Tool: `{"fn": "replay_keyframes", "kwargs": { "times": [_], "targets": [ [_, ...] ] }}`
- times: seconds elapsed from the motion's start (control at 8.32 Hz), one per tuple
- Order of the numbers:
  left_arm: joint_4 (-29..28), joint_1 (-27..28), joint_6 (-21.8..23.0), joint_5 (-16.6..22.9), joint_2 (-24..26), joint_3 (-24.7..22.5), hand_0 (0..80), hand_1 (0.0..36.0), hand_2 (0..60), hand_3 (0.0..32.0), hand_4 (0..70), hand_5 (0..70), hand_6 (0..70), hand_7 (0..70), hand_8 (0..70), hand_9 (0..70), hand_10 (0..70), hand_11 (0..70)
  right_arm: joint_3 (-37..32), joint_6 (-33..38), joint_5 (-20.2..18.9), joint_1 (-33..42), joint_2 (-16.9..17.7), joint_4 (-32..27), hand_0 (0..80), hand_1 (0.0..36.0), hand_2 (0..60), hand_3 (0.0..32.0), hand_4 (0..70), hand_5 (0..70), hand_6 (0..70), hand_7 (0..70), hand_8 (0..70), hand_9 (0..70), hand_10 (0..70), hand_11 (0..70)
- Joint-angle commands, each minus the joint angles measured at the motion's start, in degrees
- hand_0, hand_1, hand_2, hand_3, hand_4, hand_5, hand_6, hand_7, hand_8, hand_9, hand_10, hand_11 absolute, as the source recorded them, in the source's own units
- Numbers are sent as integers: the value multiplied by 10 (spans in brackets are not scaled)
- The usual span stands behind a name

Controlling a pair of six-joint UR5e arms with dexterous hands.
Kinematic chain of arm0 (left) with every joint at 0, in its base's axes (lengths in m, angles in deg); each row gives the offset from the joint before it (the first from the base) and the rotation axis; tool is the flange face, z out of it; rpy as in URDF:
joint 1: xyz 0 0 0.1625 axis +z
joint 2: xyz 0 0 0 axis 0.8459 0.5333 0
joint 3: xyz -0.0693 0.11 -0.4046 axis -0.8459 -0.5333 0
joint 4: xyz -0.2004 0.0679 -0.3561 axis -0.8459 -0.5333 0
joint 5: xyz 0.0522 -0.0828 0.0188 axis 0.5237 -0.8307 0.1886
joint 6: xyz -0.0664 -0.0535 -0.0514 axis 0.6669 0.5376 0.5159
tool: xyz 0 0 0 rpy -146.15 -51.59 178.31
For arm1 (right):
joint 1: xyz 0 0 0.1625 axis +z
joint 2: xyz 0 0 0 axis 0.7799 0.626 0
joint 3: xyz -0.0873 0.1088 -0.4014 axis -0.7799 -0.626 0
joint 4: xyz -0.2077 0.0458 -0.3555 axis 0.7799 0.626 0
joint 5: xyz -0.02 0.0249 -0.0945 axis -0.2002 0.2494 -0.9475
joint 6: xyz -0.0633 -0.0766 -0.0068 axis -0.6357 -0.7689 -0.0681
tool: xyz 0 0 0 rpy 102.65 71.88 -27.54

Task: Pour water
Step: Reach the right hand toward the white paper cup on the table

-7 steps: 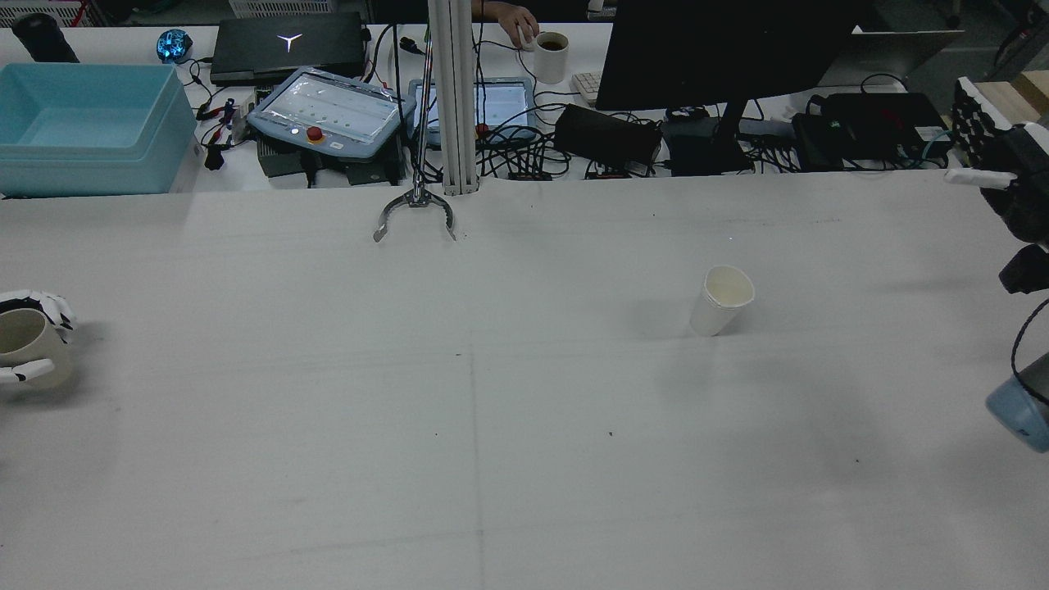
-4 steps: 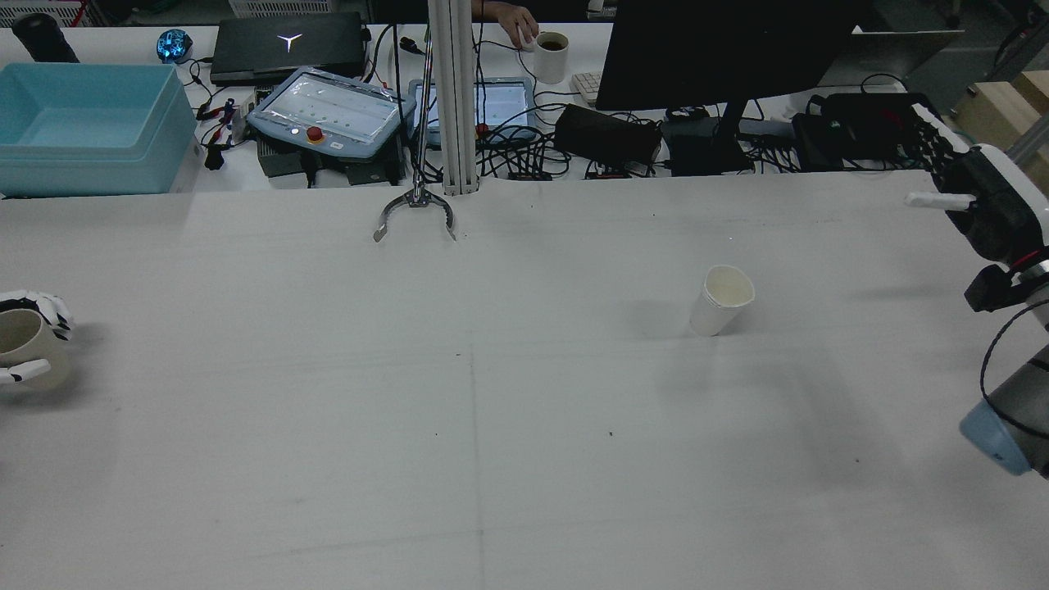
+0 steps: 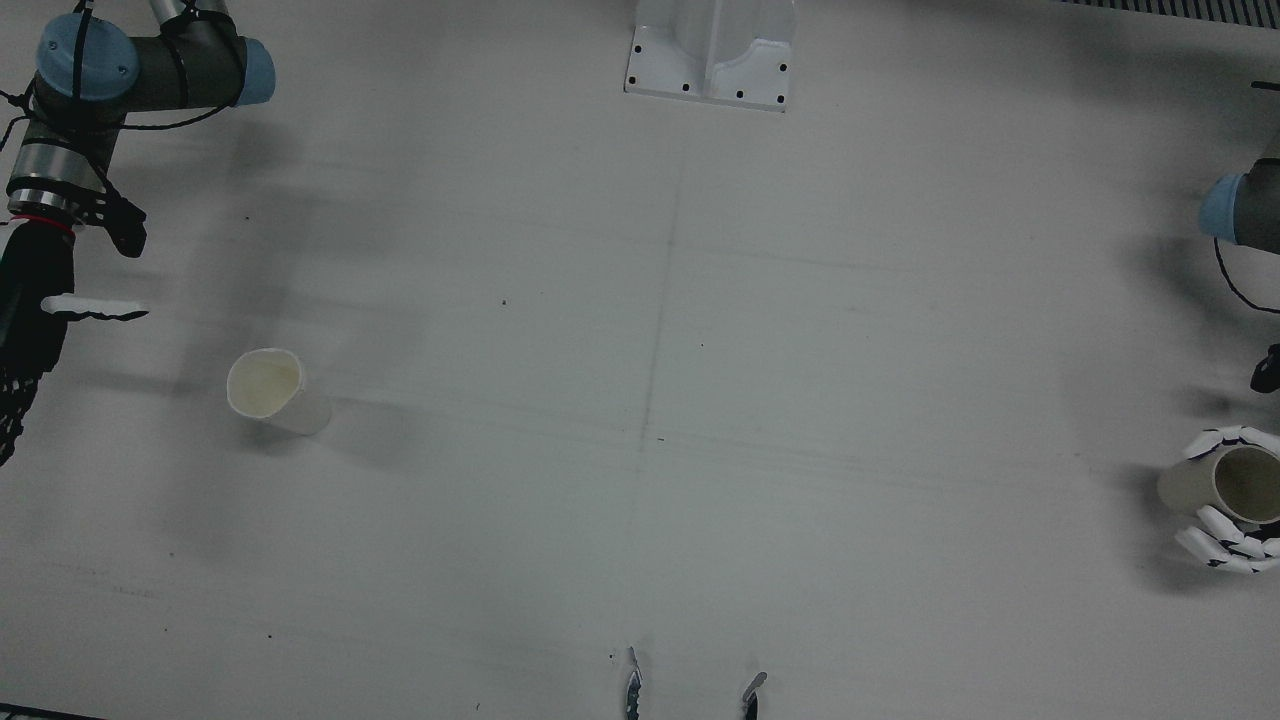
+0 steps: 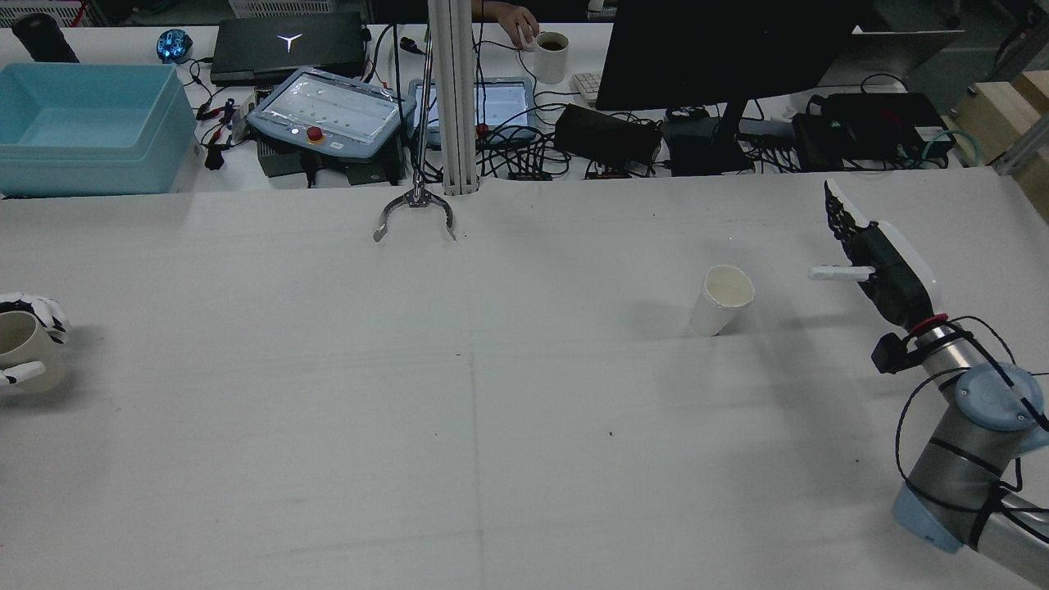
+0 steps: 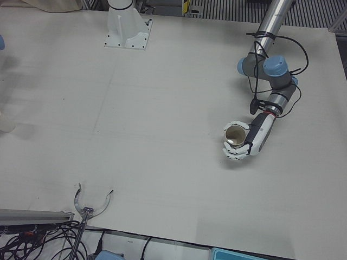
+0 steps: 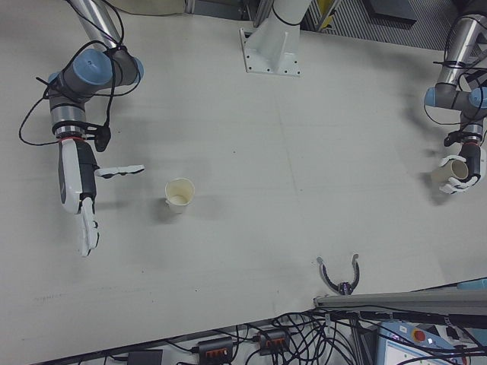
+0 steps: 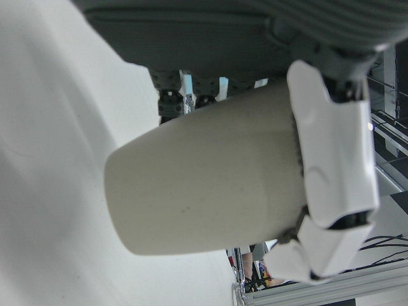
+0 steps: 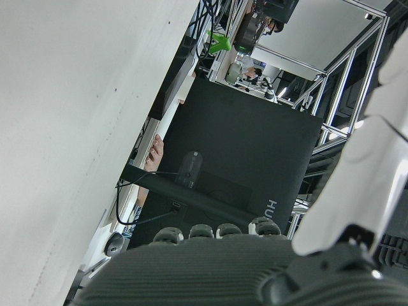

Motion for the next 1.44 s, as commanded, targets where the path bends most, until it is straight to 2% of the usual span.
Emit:
{"fn": "replay_keyframes", "kwargs": {
  "times": [0.0, 0.24, 0.6, 1.08, 1.32],
  "targets": [
    [0, 1, 1, -1, -5, 0, 597, 301, 568, 0, 538, 689, 355, 417, 305, 421, 270, 408, -5, 0, 28, -57, -18, -23, 463, 123, 30, 0, 0, 12, 0, 0, 0, 0, 0, 0],
    [0, -4, 4, 0, -5, 2, 580, 291, 570, 0, 528, 687, 354, 412, 304, 418, 268, 406, -6, 0, 59, -83, -26, -22, 467, 131, 20, 0, 0, 7, 0, 0, 0, 0, 0, 0],
    [1, -3, 5, 0, -9, 2, 573, 293, 589, 0, 512, 689, 353, 406, 303, 418, 268, 405, -10, -1, 67, -110, -37, -23, 469, 133, 25, 0, 0, 7, 0, 0, 0, 0, 0, 0],
    [0, -5, 8, 0, -10, 1, 570, 292, 589, 0, 503, 690, 354, 403, 302, 417, 269, 407, -14, -2, 111, -139, -43, -22, 477, 148, 34, 0, 0, 1, 0, 0, 0, 0, 0, 0],
    [0, -7, 8, 0, -9, 2, 572, 293, 589, 0, 501, 692, 353, 401, 302, 416, 269, 407, -14, 0, 113, -138, -42, -22, 477, 149, 37, 0, 0, 0, 0, 0, 0, 0, 0, 0]
  ]
}}
